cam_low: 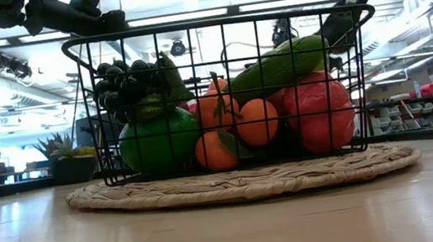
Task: Build produce basket
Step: Put the yellow mango into the black wire basket
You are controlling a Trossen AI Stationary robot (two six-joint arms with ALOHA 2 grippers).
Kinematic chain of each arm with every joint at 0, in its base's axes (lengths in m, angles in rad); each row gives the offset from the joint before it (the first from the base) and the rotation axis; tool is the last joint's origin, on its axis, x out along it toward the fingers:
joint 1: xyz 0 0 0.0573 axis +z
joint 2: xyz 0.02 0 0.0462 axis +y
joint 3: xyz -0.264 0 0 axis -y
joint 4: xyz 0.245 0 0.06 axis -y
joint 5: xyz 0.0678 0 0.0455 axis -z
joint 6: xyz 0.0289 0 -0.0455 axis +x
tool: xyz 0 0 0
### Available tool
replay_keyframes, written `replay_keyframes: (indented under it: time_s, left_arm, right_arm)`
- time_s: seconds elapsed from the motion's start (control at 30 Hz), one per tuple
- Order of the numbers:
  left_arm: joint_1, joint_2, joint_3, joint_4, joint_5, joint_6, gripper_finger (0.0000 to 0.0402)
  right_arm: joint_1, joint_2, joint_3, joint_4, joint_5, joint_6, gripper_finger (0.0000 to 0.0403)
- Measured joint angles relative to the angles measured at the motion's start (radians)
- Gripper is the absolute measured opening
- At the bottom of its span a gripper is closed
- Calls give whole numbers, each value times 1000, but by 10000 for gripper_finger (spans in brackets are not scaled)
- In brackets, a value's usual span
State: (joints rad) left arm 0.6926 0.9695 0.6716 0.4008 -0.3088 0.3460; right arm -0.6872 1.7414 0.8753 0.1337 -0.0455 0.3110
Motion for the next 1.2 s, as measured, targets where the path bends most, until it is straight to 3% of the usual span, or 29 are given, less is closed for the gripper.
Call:
replay_keyframes:
  time_s: [0.27,0.53,0.9,1.2]
  left_arm:
    - [0,0,0,-37,0,-20,150]
    - [0,0,0,-41,0,-21,151]
    - [0,0,0,-45,0,-21,149]
    - [-2,-1,0,-134,0,-47,152]
  right_arm:
    - [5,-227,0,-16,-9,-21,230]
    - [111,-401,1,-24,-219,-35,230]
    - [318,-433,1,-144,-264,-63,230]
    - [430,-429,0,-223,-202,-86,232]
